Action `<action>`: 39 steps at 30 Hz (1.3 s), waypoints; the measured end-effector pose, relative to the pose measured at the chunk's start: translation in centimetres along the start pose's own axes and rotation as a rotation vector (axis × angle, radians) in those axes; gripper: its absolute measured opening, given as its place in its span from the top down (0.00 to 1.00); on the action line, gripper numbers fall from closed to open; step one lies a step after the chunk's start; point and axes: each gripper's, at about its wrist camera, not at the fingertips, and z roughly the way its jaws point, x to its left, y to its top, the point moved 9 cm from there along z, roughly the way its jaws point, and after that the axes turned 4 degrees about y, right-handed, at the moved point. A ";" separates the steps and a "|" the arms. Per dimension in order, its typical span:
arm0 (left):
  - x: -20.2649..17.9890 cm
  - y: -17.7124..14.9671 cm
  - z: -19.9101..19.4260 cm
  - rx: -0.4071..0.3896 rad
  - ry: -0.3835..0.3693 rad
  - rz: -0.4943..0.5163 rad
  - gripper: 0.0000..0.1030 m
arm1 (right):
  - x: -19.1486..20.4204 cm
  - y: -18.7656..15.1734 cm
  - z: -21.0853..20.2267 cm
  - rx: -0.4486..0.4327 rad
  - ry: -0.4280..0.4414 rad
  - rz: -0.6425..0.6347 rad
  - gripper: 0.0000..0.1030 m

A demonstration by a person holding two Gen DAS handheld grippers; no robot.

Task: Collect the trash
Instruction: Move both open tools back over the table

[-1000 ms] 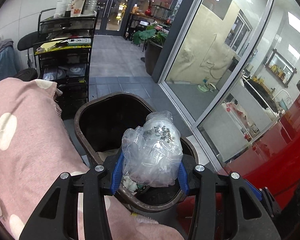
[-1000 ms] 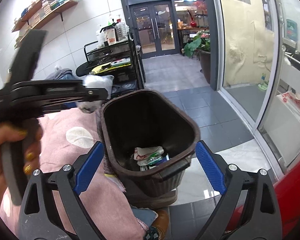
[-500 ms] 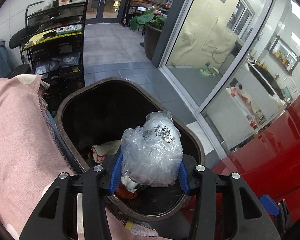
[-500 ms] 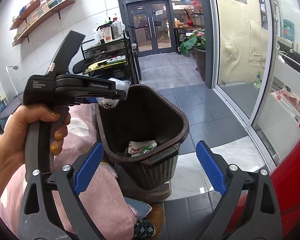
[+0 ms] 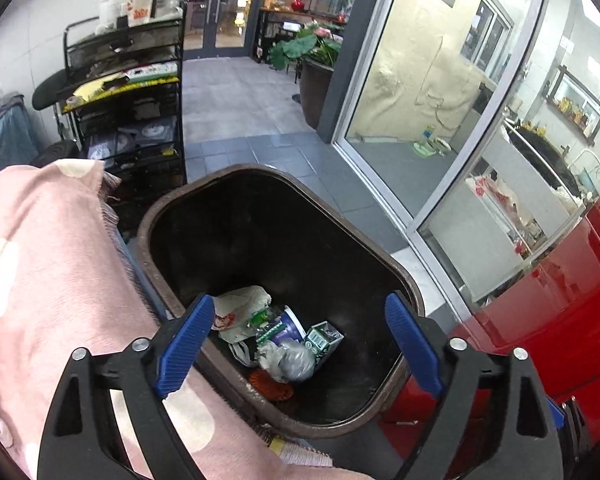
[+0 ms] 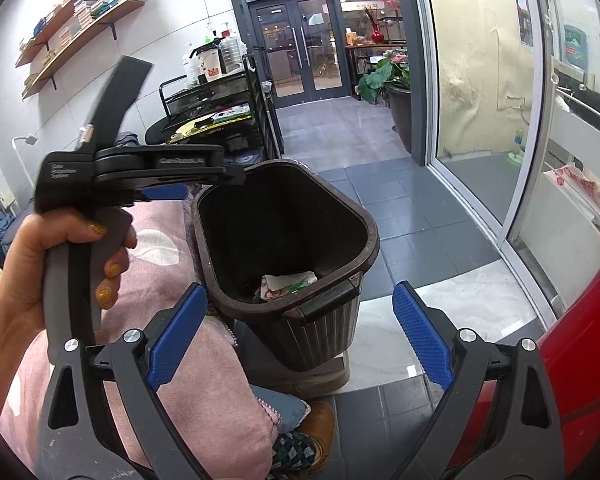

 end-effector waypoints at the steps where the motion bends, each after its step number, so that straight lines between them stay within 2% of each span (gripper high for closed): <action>1: 0.1 0.0 -0.3 -0.011 0.004 -0.006 0.15 | 0.1 0.0 0.1 0.002 0.002 0.000 0.10; 8: 0.8 -0.5 -3.5 -0.123 0.035 -0.014 0.10 | 0.6 0.0 0.3 0.006 0.016 0.002 0.10; 13: 2.2 -0.7 -5.9 -0.181 0.022 -0.072 0.07 | 1.1 -0.1 0.3 0.005 0.022 -0.004 0.10; 18: 3.2 -1.1 -8.4 -0.243 0.070 -0.054 0.06 | 1.8 -0.2 0.4 0.012 0.037 -0.007 0.10; 27: 5.1 -3.5 -12.1 -0.293 0.126 -0.047 0.06 | 4.1 -0.1 0.6 0.015 0.077 -0.039 0.10; 33: 7.5 -5.2 -14.6 -0.340 0.207 -0.067 0.06 | 6.6 0.0 0.5 0.016 0.119 -0.082 0.10; 39: 10.0 -7.2 -16.4 -0.349 0.267 -0.098 0.06 | 9.6 0.3 0.6 0.018 0.173 -0.133 0.10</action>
